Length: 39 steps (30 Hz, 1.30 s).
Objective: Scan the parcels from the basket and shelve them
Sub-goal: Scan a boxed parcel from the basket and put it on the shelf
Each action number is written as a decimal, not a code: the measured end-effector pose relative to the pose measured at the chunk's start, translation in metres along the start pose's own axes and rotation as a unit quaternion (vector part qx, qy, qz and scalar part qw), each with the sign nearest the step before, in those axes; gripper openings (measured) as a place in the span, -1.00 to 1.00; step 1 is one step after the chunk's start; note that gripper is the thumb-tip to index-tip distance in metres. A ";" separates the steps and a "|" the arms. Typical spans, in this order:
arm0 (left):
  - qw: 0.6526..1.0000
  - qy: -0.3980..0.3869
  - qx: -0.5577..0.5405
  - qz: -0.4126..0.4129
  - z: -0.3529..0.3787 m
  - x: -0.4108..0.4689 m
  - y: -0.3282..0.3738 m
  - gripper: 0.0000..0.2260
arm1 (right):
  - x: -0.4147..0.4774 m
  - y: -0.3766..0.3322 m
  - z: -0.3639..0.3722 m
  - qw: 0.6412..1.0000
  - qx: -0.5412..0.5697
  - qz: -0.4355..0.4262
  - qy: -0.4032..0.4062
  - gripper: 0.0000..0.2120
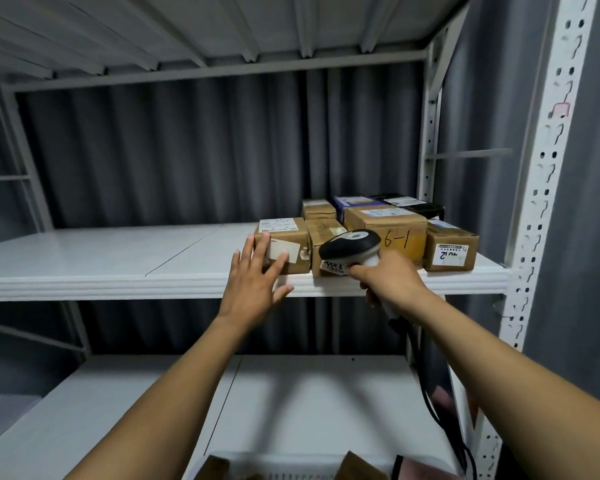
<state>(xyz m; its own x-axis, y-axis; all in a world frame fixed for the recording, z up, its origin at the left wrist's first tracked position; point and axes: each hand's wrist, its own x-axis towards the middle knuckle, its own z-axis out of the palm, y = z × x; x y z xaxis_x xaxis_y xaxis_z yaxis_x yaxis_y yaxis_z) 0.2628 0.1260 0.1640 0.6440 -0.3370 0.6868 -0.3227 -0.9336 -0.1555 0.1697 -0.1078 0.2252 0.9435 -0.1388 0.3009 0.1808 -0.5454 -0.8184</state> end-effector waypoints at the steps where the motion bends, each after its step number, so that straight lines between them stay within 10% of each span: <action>1: 0.999 -0.033 0.005 -0.006 0.000 0.005 0.000 -0.42 | 0.001 0.000 0.002 1.000 -0.004 0.002 -0.004 -0.86; 19: 0.974 -0.187 -0.092 -0.090 -0.034 -0.134 -0.004 -0.43 | -0.091 0.014 0.060 0.997 -0.014 0.004 -0.080 -0.83; 31: 0.781 -0.520 -0.283 -0.201 0.014 -0.387 0.010 -0.11 | -0.217 0.103 0.144 0.966 -0.067 0.108 -0.224 -0.82; 39: 0.740 -0.617 -0.264 -0.048 0.027 -0.389 0.010 -0.15 | -0.253 0.129 0.159 0.963 -0.059 0.146 -0.218 -0.80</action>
<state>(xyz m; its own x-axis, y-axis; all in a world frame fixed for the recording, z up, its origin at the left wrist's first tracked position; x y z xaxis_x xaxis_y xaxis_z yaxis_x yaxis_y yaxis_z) 0.0277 0.2442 -0.1241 0.7202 -0.4298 -0.5446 -0.2499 -0.8930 0.3743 -0.0019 -0.0118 -0.0342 0.9809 0.0457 -0.1889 -0.1187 -0.6289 -0.7684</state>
